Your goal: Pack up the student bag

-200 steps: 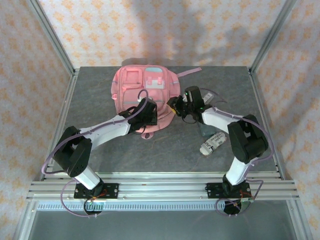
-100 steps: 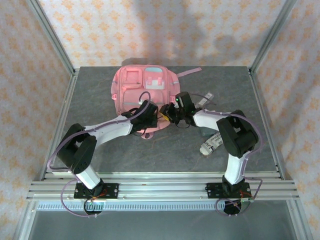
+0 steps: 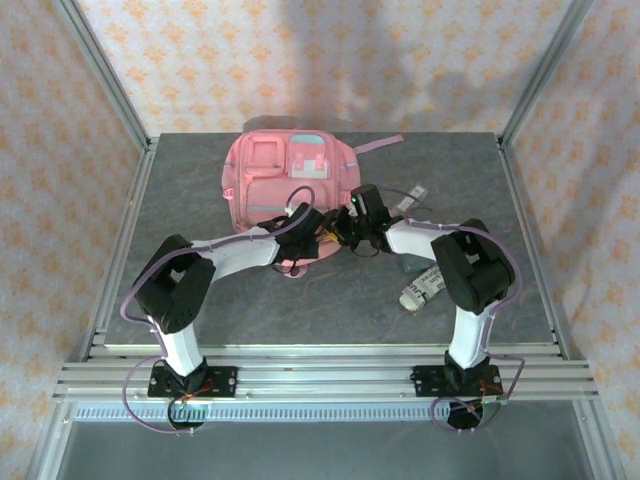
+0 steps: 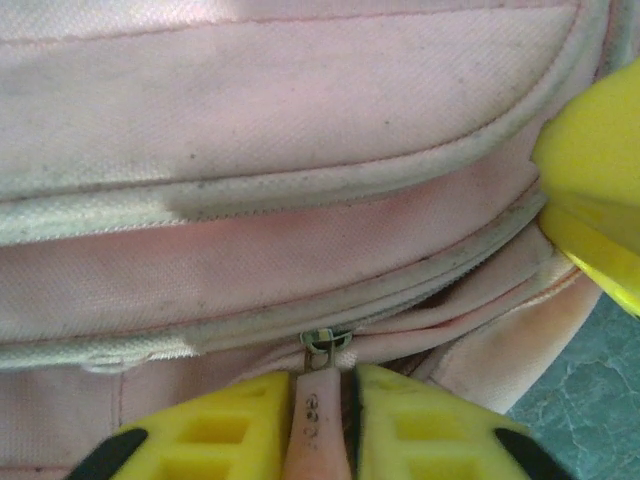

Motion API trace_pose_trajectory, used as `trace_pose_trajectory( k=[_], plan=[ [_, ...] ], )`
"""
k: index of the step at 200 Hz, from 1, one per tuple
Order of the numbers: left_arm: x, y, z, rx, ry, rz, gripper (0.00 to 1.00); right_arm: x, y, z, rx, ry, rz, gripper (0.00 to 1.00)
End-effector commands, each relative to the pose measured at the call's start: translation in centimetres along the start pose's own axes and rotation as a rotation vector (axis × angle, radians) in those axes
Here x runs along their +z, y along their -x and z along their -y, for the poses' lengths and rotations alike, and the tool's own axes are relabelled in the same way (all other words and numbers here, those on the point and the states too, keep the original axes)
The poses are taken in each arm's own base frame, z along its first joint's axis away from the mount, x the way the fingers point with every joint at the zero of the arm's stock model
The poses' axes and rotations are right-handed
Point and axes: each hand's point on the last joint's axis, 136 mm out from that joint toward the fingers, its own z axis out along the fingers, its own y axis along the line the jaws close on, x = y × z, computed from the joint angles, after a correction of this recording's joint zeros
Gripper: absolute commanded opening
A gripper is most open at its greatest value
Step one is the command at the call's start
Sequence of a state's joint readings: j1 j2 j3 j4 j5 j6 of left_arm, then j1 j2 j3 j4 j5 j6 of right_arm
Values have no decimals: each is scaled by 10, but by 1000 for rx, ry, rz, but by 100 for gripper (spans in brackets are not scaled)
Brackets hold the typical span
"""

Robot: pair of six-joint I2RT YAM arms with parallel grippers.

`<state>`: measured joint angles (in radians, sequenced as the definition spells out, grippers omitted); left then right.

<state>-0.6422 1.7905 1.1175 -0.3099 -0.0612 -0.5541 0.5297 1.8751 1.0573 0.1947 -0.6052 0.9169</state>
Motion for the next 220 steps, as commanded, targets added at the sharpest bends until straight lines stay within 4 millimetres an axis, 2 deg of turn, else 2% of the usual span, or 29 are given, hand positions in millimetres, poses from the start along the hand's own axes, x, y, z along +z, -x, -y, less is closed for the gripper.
trace_pose_trajectory(
  k=[1, 5, 29, 55, 84, 105, 118, 138, 164, 194, 220],
  plan=[
    [10, -8, -13, 56, 97, -26, 5, 5, -1, 3, -2, 3, 12, 34],
    [11, -8, -13, 59, 100, -27, 0, 5, -2, 3, -2, 2, 10, 34],
    [8, -1, -15, 66, 121, -11, 0, 4, -2, 5, -7, -5, 16, 33],
    [-7, 6, -23, 56, 130, 20, 0, 5, 0, 14, -15, -42, 28, 31],
    [-18, -4, -60, -9, 157, 15, 0, 11, 7, 33, 4, -91, 48, 20],
    [-22, -15, -93, -71, 183, -1, 0, 14, 13, 42, 18, -118, 63, 16],
    [-26, -16, -107, -102, 190, 6, 0, 16, 16, 45, 18, -128, 72, 9],
    [-32, -16, -122, -137, 201, 13, 0, 20, 21, 48, 23, -143, 75, 6],
    [-33, -14, -111, -144, 130, 10, 0, 18, 20, 34, 5, -101, 65, 8],
    [-46, 3, -79, -96, 39, 35, 0, 10, 9, -4, -49, -4, 30, 25],
    [-58, 18, -63, -79, -3, 58, 0, 11, -1, -27, -94, 35, -1, 29]
  ],
)
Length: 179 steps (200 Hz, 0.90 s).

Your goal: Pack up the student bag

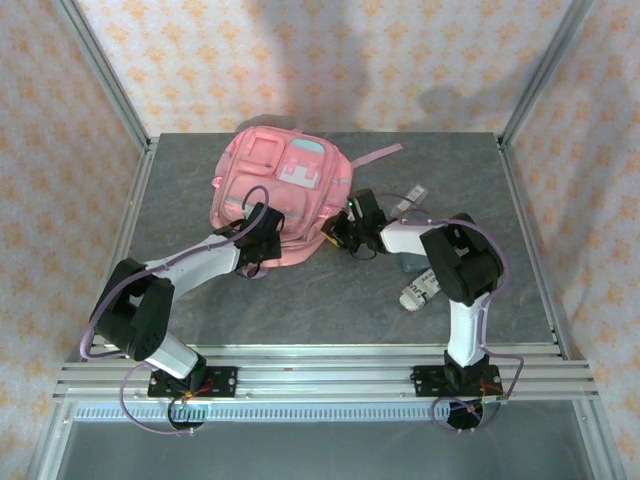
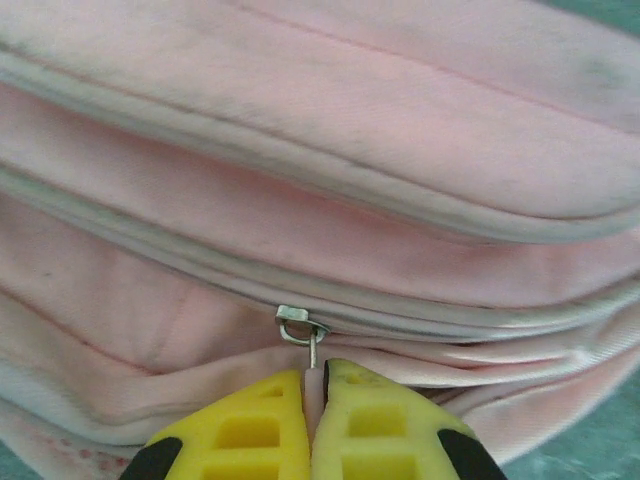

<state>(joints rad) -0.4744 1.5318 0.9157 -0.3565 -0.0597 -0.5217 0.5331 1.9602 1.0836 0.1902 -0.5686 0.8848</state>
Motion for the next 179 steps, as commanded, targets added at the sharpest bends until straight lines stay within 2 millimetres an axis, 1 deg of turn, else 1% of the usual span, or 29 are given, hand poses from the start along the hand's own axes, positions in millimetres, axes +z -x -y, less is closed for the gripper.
trace_pose_trajectory(
  k=[1, 18, 36, 59, 85, 112, 142, 163, 179],
  plan=[
    [-23, 18, 26, 32, -86, 30, 0, -13, -4, -52, -85, 105, -4, 29],
    [-30, 24, 30, 33, -100, 46, 0, -9, -8, -59, -97, 120, -28, 29],
    [-34, 26, 28, 31, -100, 58, 0, -10, -12, -68, -111, 148, -34, 29],
    [-35, 25, 22, 29, -78, 66, 0, -19, -13, -78, -132, 168, -14, 28],
    [-34, 23, 22, 24, -87, 68, 0, -32, -15, -89, -137, 203, -1, 26],
    [-34, 22, 25, 16, -105, 64, 0, -43, -17, -95, -138, 219, 11, 25],
    [-40, 28, 29, 7, -124, 83, 0, -41, -20, -97, -136, 223, -6, 29],
    [-43, 30, 28, 5, -120, 91, 0, -44, -21, -98, -132, 229, 0, 29],
    [-45, 32, 28, 0, -125, 99, 0, -41, -22, -93, -128, 218, -3, 31]
  ],
)
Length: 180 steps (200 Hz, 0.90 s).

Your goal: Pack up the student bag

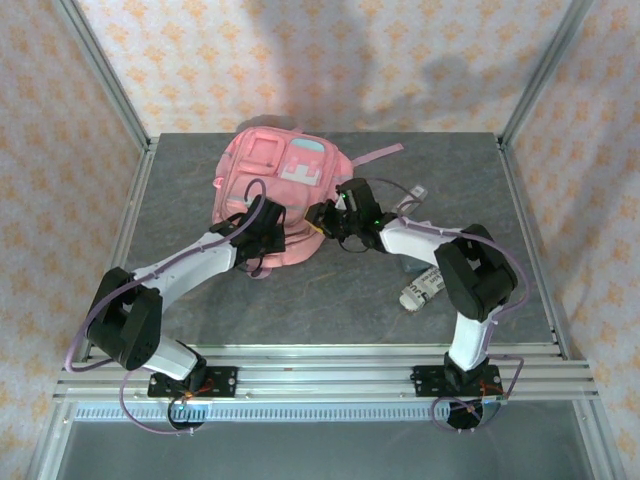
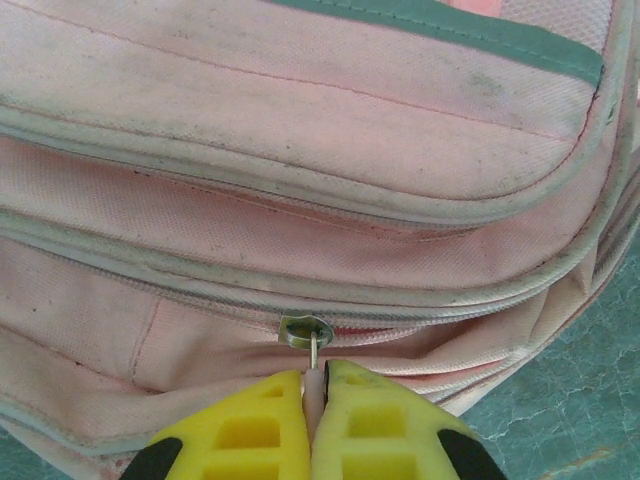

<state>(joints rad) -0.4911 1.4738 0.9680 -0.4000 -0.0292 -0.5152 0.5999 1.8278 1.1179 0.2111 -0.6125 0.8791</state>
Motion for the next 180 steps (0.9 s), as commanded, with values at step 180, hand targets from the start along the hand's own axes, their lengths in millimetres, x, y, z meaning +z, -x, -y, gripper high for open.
trace_pose_trajectory(
  k=[180],
  plan=[
    [-9, -8, 10, -31, -75, 19, 0, 42, 14, 4, 92, 42, 8, 0]
  ],
)
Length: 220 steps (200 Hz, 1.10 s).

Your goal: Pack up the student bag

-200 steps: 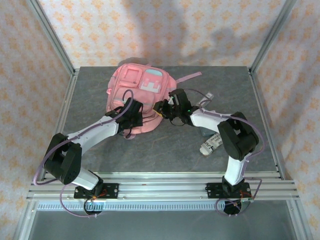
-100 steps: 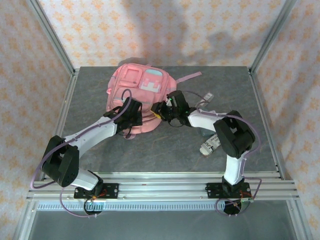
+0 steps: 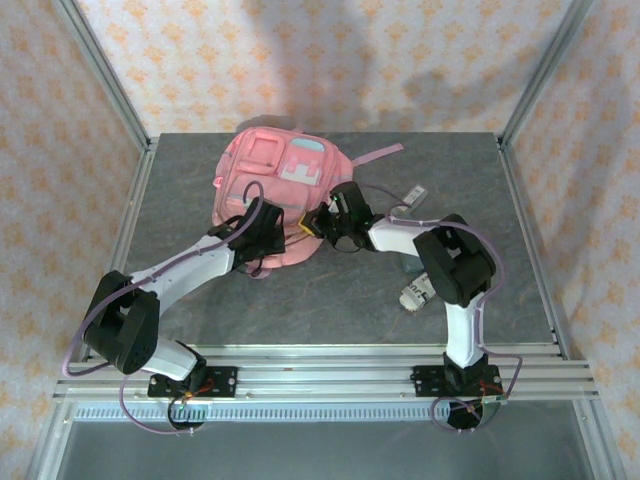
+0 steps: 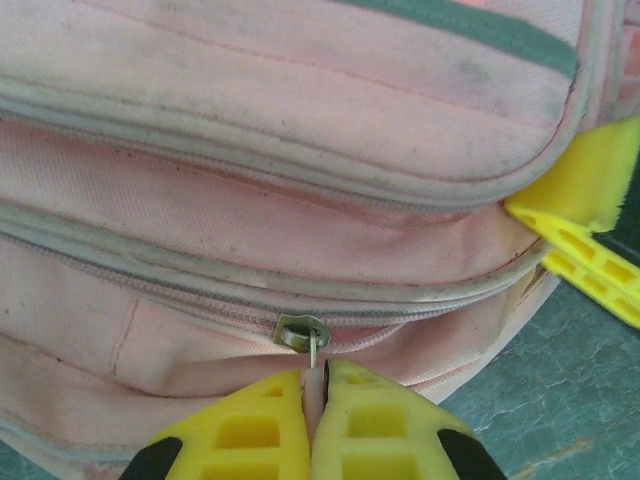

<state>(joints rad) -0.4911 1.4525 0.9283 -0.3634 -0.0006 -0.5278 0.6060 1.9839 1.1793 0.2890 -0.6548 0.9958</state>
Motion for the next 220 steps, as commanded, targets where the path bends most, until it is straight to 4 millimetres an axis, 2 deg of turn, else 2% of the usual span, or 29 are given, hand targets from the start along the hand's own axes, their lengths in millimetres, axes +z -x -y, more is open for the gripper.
trace_pose_trajectory(
  k=[1, 36, 66, 114, 128, 146, 176, 183, 197, 220],
  plan=[
    [-9, -3, 7, -16, -38, 19, 0, 2, 14, -16, -30, 40, 56, 0],
    [-5, -13, -38, -69, 85, 23, 0, -18, 29, 5, 1, 10, 123, 0],
    [-4, -17, -84, -121, 202, 21, 0, -34, 43, 9, -8, -12, 180, 0],
    [-6, -13, -113, -157, 292, 38, 0, -38, 49, 4, -17, 0, 194, 0],
    [-5, -13, -105, -159, 244, 27, 0, -42, 58, -2, -24, 8, 201, 0],
    [-5, -15, -81, -143, 143, 11, 0, -48, 76, -10, -43, 0, 216, 0],
    [-8, -17, -21, -68, 2, 14, 0, -54, 101, -24, -82, -22, 231, 1],
    [-7, -17, -6, -52, -38, 15, 0, -55, 101, -29, -92, -12, 226, 5],
    [-3, -15, 19, -63, -97, 20, 0, -56, 95, -39, -99, 31, 209, 21],
    [6, -9, 46, -48, -134, 24, 0, -58, 71, -53, -110, 134, 162, 31]
  ],
)
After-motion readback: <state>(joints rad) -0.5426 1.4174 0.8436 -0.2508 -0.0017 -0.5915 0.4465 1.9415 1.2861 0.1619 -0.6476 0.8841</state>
